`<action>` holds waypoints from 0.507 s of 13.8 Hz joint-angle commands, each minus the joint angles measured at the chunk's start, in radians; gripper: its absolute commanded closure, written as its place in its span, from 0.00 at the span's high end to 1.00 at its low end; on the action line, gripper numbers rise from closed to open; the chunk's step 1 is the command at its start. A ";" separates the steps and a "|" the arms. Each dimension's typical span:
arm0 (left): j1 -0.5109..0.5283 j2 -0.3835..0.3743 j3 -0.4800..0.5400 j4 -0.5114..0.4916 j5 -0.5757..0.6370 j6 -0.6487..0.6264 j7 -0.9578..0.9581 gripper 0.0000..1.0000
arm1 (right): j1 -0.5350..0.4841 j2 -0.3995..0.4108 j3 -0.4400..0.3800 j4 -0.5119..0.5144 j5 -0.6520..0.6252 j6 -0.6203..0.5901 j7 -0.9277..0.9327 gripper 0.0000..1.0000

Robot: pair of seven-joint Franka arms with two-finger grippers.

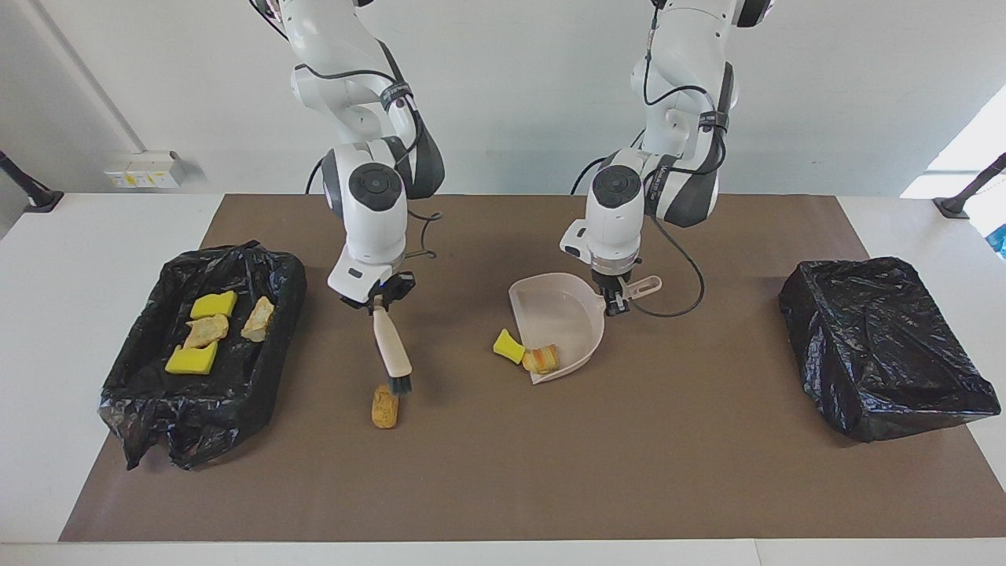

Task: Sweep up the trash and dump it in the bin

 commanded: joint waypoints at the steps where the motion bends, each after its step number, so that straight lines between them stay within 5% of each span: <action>1: 0.005 -0.032 0.000 -0.041 0.014 0.021 -0.051 0.00 | 0.000 0.145 0.011 0.164 -0.154 -0.091 -0.023 0.00; 5: 0.004 -0.035 0.000 -0.043 0.014 0.012 -0.052 0.00 | -0.020 0.207 0.011 0.205 -0.146 -0.082 0.011 0.00; 7: 0.002 -0.035 0.000 -0.043 0.014 0.012 -0.052 0.00 | -0.019 0.207 0.014 0.191 0.015 -0.079 0.037 0.00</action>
